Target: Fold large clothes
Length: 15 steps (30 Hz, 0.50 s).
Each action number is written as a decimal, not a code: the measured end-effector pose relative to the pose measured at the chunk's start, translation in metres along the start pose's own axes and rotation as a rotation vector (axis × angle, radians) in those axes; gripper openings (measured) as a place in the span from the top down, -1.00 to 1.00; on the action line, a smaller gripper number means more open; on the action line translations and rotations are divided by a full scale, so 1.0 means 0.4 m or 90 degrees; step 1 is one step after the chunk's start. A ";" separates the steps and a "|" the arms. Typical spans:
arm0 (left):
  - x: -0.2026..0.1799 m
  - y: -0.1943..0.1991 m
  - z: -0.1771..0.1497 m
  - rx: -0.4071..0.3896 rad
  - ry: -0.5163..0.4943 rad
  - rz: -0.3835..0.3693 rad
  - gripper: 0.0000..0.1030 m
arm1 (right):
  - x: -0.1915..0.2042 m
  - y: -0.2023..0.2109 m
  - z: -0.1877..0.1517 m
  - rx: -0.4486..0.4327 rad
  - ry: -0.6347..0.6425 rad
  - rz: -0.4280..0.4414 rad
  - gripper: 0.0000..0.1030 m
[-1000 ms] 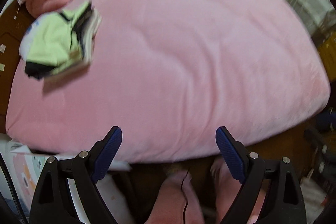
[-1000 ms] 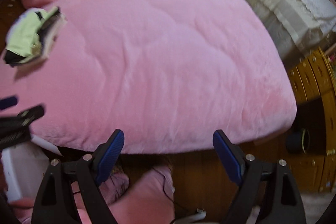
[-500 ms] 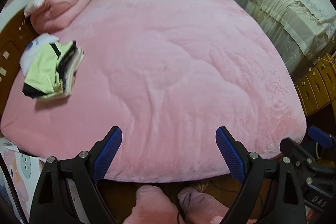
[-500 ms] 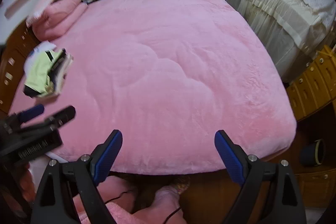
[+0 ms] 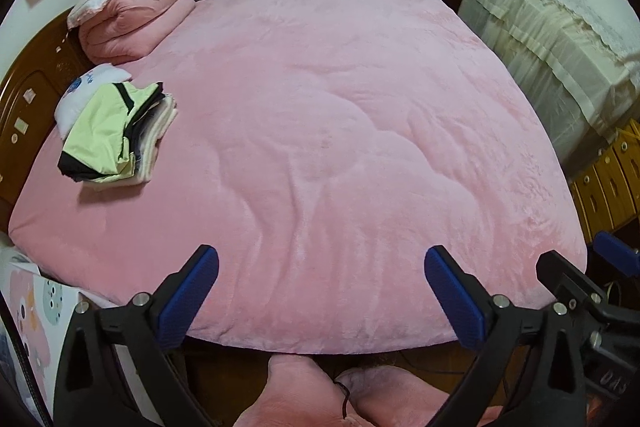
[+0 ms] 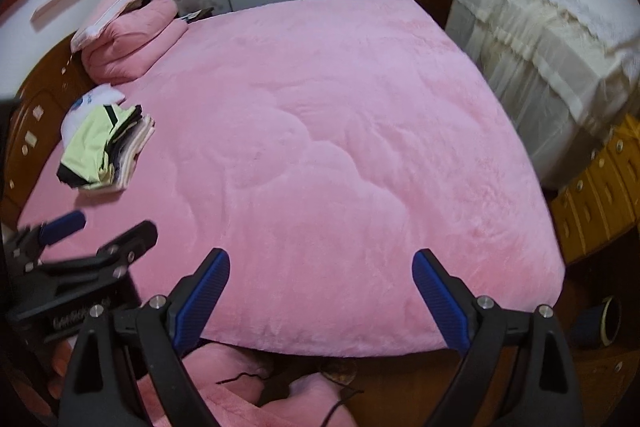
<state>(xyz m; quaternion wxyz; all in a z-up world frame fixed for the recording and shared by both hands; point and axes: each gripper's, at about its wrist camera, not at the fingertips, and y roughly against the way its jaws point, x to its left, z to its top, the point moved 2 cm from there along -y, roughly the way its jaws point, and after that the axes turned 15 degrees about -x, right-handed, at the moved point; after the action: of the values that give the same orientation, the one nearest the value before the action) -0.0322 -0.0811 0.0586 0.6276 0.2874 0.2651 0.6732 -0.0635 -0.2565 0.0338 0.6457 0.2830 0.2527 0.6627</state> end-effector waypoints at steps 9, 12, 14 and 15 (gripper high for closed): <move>0.037 0.006 0.012 -0.006 0.022 -0.012 -0.98 | 0.023 0.017 0.003 -0.026 -0.002 0.013 -1.00; 0.046 0.006 0.015 -0.008 0.023 -0.014 -0.98 | 0.040 0.025 0.004 -0.039 0.011 0.017 -1.00; 0.057 0.007 0.020 -0.012 0.022 -0.014 -0.98 | 0.048 0.023 0.004 -0.040 0.012 0.018 -1.00; 0.062 0.007 0.023 -0.015 0.023 -0.014 -0.98 | 0.053 0.021 0.004 -0.039 0.012 0.019 -1.00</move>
<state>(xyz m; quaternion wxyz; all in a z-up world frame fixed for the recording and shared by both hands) -0.0289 -0.0565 0.0684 0.6335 0.2651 0.2714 0.6744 -0.0685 -0.2357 0.0419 0.6418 0.2608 0.2343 0.6820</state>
